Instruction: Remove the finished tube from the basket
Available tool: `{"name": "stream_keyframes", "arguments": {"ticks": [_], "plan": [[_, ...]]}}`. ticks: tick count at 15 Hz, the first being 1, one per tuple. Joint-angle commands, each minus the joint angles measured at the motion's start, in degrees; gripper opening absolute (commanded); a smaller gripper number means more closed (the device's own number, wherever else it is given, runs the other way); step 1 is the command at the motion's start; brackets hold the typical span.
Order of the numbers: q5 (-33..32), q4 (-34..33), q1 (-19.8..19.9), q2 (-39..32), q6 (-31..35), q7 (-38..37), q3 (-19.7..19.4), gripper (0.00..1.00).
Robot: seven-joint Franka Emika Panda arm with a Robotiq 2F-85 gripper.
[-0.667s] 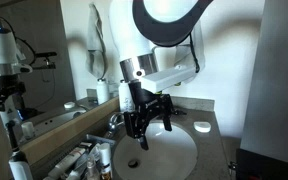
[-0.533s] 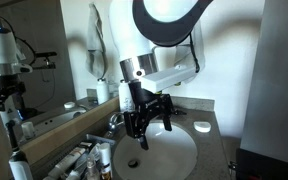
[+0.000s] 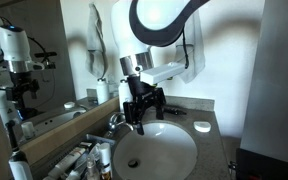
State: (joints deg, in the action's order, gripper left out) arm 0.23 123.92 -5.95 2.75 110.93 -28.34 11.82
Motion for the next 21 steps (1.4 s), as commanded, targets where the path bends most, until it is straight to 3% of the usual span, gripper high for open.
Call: {"name": "stream_keyframes", "arguments": {"ticks": [1, 5, 10, 14, 21], "plan": [[2.4, -5.1, 0.0, -5.6, 4.3, 11.5, -2.8, 1.0], [9.7, -9.8, 0.8, -12.3, 8.9, 27.0, -4.6, 1.0], [19.3, -15.9, 3.0, -19.8, 8.0, 41.9, -4.0, 1.0], [22.0, -19.6, 4.2, -23.7, 7.7, 47.4, -3.6, 1.0], [23.6, -24.6, 5.2, -29.1, 8.4, 49.8, -2.2, 1.0]]}}
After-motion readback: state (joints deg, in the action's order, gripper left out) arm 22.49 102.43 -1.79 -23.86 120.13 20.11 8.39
